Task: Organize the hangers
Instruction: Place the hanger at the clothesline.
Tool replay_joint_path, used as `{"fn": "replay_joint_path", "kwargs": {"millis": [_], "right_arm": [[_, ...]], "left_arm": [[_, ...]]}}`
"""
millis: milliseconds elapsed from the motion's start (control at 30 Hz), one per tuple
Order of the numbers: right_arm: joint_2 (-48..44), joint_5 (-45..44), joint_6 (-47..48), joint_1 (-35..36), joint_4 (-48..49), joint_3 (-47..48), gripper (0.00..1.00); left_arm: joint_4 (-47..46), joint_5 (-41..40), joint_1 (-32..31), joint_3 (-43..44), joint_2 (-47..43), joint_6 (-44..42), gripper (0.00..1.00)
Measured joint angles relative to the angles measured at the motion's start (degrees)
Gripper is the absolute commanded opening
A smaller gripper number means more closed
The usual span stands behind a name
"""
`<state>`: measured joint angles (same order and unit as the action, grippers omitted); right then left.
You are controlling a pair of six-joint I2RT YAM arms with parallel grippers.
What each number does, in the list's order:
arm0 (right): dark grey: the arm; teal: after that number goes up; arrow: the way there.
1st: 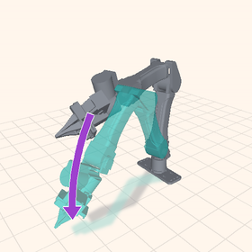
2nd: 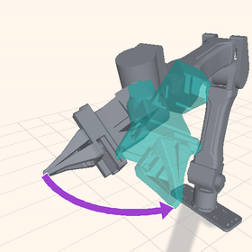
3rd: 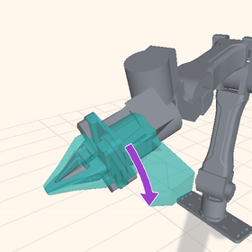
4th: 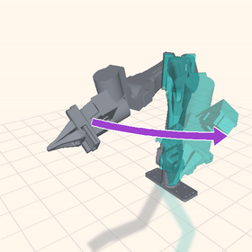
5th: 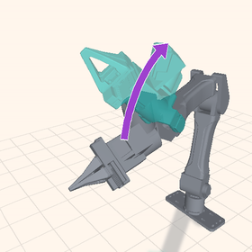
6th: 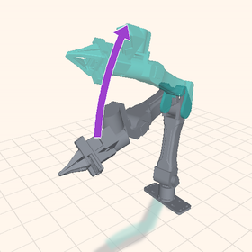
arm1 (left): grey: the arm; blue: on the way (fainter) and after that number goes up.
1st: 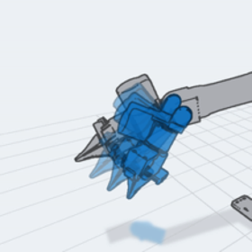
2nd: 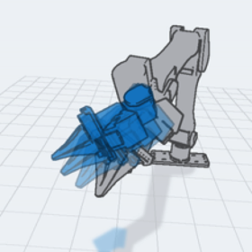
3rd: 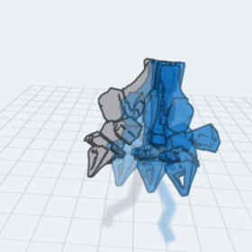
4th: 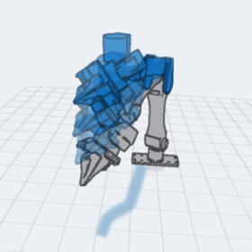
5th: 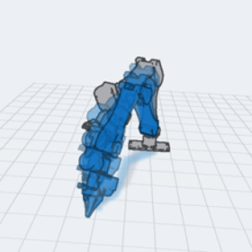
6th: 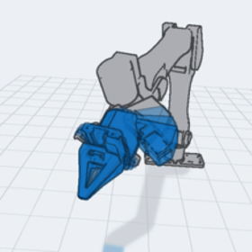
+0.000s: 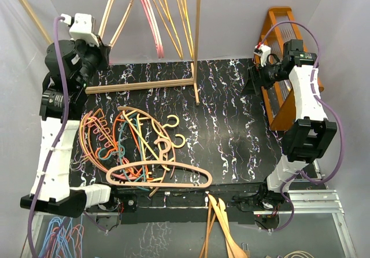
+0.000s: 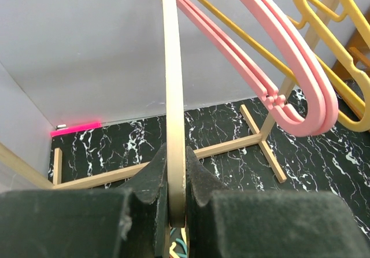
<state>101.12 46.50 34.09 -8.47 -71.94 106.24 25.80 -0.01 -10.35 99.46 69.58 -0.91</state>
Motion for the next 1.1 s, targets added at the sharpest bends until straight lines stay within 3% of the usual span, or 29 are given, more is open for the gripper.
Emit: {"fn": "replay_joint_path", "kwargs": {"millis": [567,900,1000,1033,1067,1100], "right_arm": [[0.9,2.8,0.0,0.2,-0.2,-0.3,0.99],[1.4,3.9,0.4,1.4,-1.4,-1.0,0.99],[1.4,3.9,0.4,2.4,-1.6,-2.4,0.99],[1.4,3.9,0.5,2.7,-1.6,-2.9,0.99],[1.4,3.9,0.5,3.0,-1.6,-3.3,0.99],[1.4,3.8,0.5,3.3,-1.5,-3.7,0.99]], "left_arm": [[15.0,1.3,0.0,17.6,12.1,2.0,0.0],[16.0,-1.7,-0.1,12.9,11.4,3.6,0.0],[15.0,-2.1,-0.1,9.4,11.0,3.8,0.5],[15.0,-2.2,-0.1,8.9,11.0,3.6,0.84],[15.1,-2.1,-0.1,7.7,10.8,4.2,0.96],[14.7,-2.1,-0.1,6.4,10.3,4.5,0.97]]}}
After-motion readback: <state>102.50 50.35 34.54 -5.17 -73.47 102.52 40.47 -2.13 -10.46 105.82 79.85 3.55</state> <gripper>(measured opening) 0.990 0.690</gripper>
